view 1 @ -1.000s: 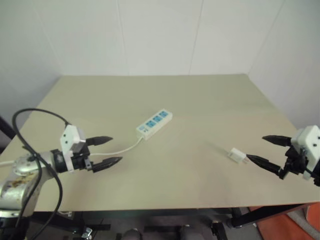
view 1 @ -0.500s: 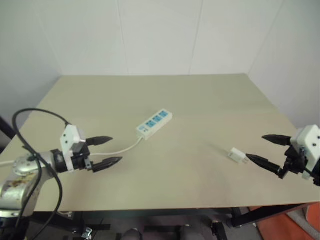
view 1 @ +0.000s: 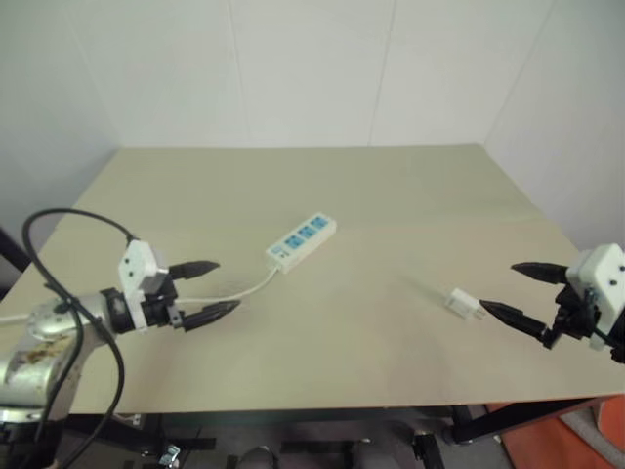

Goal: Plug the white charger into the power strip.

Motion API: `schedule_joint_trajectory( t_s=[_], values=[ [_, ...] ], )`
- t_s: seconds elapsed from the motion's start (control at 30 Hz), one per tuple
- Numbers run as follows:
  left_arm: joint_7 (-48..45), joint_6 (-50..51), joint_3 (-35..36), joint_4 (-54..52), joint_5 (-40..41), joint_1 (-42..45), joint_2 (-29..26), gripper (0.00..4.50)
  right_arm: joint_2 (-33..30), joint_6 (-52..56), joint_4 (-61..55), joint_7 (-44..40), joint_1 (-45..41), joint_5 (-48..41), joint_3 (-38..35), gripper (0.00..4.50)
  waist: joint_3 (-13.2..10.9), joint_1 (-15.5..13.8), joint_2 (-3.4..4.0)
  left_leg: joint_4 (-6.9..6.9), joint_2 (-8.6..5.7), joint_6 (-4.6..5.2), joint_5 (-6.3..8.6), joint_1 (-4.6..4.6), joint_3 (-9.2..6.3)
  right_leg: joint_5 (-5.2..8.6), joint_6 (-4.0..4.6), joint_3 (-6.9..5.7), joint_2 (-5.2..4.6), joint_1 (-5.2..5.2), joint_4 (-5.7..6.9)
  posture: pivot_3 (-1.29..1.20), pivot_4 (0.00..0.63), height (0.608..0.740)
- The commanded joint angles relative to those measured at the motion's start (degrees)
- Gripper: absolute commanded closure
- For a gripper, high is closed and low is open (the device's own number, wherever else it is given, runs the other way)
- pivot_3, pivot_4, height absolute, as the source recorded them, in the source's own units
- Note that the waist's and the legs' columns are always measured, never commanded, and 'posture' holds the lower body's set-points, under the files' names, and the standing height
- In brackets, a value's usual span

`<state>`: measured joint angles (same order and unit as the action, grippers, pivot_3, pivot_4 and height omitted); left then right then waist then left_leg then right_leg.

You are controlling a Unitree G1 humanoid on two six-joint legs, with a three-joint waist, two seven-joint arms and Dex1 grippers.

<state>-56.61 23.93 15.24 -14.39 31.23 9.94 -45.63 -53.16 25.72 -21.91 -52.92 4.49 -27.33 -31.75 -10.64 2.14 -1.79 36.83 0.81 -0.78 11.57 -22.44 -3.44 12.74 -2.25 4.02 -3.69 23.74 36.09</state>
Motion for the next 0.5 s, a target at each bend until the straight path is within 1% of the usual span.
schedule_joint_trajectory(
  t_s=[0.03, 0.1, 0.2, 0.27, 0.4, 0.5],
  values=[
    [7.2, -2.6, -3.1, 3.1, -5.9, 5.0, 3.0, 0.08, 0.3, -0.6, -1.3, 0.9, -1.8, -0.6, 1.0, 0.0, 0.0, -0.1, -0.01, 0.0, -0.01, 0.0, 0.0, 0.01, 0.0, -0.04, -0.07, 0.0, 0.0, -0.03, -0.01, 0.0, 0.15, 0.74],
    [10.4, -3.5, -5.1, 6.2, -8.2, 8.6, 5.8, 0.08, 0.5, -0.7, -1.2, 1.3, -2.6, -0.3, 2.0, 0.0, 0.0, -0.3, -0.02, 0.01, -0.01, 0.0, 0.0, 0.02, 0.0, -0.1, -0.16, 0.01, 0.01, -0.07, -0.03, 0.0, 0.15, 0.74],
    [12.4, -5.3, -8.0, 11.9, -10.4, 14.6, 10.5, 0.08, 0.9, -1.2, -1.1, 1.6, -4.2, -0.1, 3.7, 0.0, 0.0, -0.6, -0.06, 0.02, -0.04, 0.0, 0.0, -0.01, 0.0, -0.26, -0.44, 0.01, 0.01, -0.08, -0.09, 0.0, 0.15, 0.74],
    [14.0, -6.9, -9.9, 16.4, -12.2, 18.7, 13.6, 0.08, 1.1, -1.4, -0.9, 1.8, -5.8, -0.3, 4.9, 0.0, 0.0, -0.7, -0.06, 0.02, -0.05, 0.0, 0.0, -0.08, 0.0, -0.29, -0.48, 0.02, 0.01, -0.02, -0.11, 0.0, 0.15, 0.74],
    [17.2, -10.2, -12.0, 27.6, -15.7, 25.9, 19.0, 0.08, 1.6, -1.8, -0.5, 1.9, -9.0, -0.4, 7.2, 0.0, 0.0, -0.9, -0.07, 0.03, -0.06, 0.0, 0.0, -0.17, 0.0, -0.33, -0.53, 0.04, 0.02, 0.05, -0.11, 0.0, 0.15, 0.74],
    [18.6, -14.7, -12.9, 36.7, -18.1, 30.0, 21.9, 0.08, 1.8, -2.0, -0.3, 1.5, -11.3, -0.7, 8.5, 0.0, 0.0, -0.9, -0.07, 0.04, -0.05, 0.0, 0.0, -0.18, 0.0, -0.36, -0.54, 0.07, 0.07, 0.09, -0.11, 0.0, 0.15, 0.74]
  ],
)
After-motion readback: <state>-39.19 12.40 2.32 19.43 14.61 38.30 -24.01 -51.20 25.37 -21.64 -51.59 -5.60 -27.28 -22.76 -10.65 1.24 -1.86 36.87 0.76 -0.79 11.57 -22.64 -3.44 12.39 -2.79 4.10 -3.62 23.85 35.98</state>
